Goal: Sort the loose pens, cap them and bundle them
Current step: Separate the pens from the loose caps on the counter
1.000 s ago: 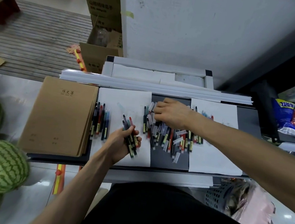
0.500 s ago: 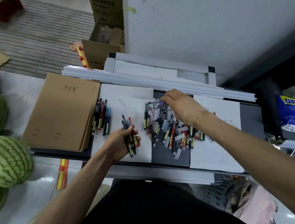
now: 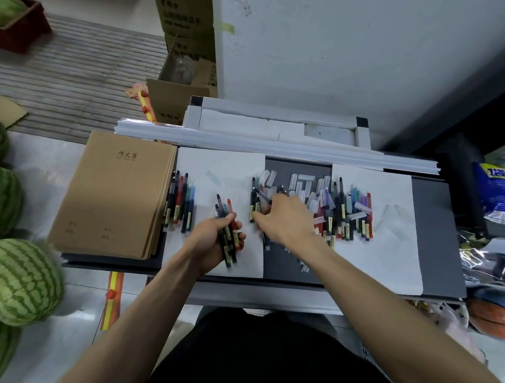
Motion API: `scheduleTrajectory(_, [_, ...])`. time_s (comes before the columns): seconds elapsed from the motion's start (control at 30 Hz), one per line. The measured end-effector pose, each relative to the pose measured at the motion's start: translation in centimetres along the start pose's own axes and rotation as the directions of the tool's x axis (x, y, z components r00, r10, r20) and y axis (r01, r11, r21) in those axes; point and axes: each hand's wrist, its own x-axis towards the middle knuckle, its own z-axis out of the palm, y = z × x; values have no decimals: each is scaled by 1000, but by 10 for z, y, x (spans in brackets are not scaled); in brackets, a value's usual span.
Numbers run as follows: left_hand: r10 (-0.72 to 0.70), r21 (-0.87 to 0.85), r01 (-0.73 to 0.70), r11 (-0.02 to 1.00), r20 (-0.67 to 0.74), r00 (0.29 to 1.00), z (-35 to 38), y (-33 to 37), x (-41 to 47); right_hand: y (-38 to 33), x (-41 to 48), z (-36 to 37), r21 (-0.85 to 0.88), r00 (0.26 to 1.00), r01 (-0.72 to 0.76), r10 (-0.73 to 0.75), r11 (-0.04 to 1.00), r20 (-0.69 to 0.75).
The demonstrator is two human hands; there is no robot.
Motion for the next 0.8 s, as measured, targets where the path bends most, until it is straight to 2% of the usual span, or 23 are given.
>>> scheduleTrajectory(0.1, [2, -30, -2, 1000, -19, 1000, 1, 1, -1, -4, 2, 13, -76, 999, -3, -1, 997, -54])
scheduleTrajectory(0.23, [-10, -82, 2, 997, -99, 995, 4, 0, 1, -2, 1, 17, 34, 998, -9, 11, 999, -61])
scheduleTrajectory(0.37, [16, -67, -34, 997, -253, 967, 8, -3, 8, -2, -8, 15, 238, 989, -1, 36, 971, -144])
scheduleTrajectory(0.47, [224, 58, -217, 975, -323, 920, 9, -9, 14, -6, -16, 17, 554, 986, 62, 36, 830, -165])
scheduleTrajectory(0.53, [468, 208, -421, 883, -316, 825, 11, -12, 16, -11, -20, 22, 698, 988, 88, 28, 710, -153])
scheduleTrajectory(0.63, [754, 431, -623, 653, -295, 587, 12, -17, 19, -21, -27, 38, 805, 971, 199, -2, 558, -239])
scheduleTrajectory(0.7, [847, 525, -667, 528, -276, 454, 12, -22, 23, -27, -34, 50, 834, 957, 245, 17, 494, -290])
scheduleTrajectory(0.8, [919, 620, -683, 388, -199, 341, 10, -27, 26, -36, -40, 67, 841, 939, 281, 49, 462, -340])
